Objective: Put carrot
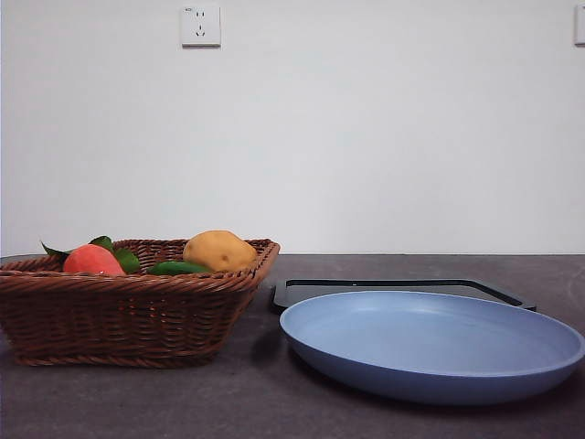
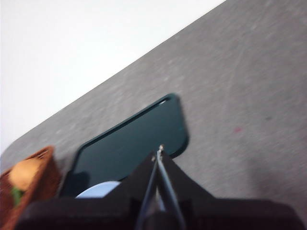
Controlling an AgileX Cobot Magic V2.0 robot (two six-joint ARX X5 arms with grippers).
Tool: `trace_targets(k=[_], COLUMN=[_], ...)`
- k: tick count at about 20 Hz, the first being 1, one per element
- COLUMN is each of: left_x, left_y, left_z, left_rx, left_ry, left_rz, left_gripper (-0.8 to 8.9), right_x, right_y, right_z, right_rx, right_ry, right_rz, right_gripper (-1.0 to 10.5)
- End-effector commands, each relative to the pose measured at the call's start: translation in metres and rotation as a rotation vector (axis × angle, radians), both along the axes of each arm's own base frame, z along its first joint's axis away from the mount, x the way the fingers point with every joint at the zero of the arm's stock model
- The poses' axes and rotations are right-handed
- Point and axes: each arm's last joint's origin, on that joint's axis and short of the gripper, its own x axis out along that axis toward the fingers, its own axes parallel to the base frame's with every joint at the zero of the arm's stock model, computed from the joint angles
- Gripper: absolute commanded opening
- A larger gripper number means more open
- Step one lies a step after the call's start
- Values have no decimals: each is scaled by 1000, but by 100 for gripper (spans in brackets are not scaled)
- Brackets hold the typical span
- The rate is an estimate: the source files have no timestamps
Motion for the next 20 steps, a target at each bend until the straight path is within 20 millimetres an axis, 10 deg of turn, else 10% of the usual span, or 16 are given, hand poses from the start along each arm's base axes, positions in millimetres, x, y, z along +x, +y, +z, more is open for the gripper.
trace_targets(k=[1,20], left_x=[-1,29], left_y=[0,-6], left_z=[4,78], left_rx=[-61,-41], left_ry=[5,222], left_rz=[4,-231], left_gripper=[7,7], right_x=[-1,10], right_y=[1,6], right_z=[3,78], right_rx=[32,-58], right_ry=[-3,299], right_rz=[44,222], right_gripper=[3,3])
